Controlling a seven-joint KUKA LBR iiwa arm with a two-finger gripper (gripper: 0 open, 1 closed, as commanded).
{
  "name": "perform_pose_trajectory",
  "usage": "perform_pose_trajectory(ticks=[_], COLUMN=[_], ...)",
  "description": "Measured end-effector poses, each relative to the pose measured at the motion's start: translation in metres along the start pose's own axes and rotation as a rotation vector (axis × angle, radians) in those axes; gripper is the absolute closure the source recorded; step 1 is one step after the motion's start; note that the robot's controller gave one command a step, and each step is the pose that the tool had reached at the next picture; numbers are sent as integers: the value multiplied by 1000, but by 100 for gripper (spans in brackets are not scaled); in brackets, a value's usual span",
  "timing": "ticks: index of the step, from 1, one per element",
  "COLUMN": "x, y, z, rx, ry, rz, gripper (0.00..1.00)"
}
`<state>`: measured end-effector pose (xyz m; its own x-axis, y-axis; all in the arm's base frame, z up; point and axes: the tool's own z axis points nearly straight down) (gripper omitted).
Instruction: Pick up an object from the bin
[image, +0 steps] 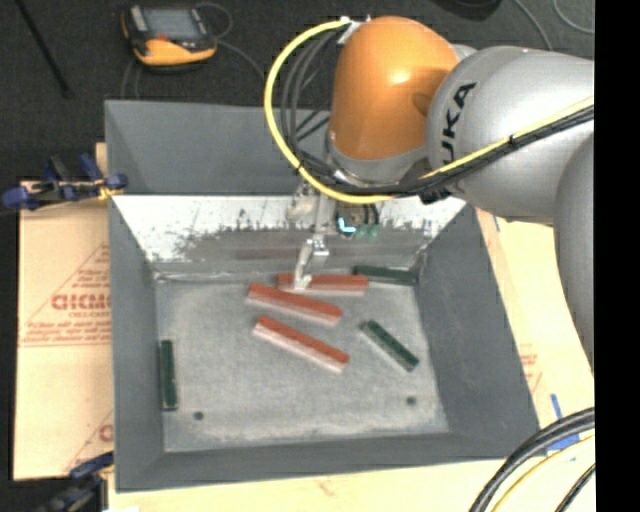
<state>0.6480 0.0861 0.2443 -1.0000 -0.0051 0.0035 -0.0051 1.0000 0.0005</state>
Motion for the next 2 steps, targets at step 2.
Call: perform_pose_trajectory(ticks=[2], x=[8], y=[-3], z=[48], rx=[-3], ry=[-13], rz=[3], gripper=[0])
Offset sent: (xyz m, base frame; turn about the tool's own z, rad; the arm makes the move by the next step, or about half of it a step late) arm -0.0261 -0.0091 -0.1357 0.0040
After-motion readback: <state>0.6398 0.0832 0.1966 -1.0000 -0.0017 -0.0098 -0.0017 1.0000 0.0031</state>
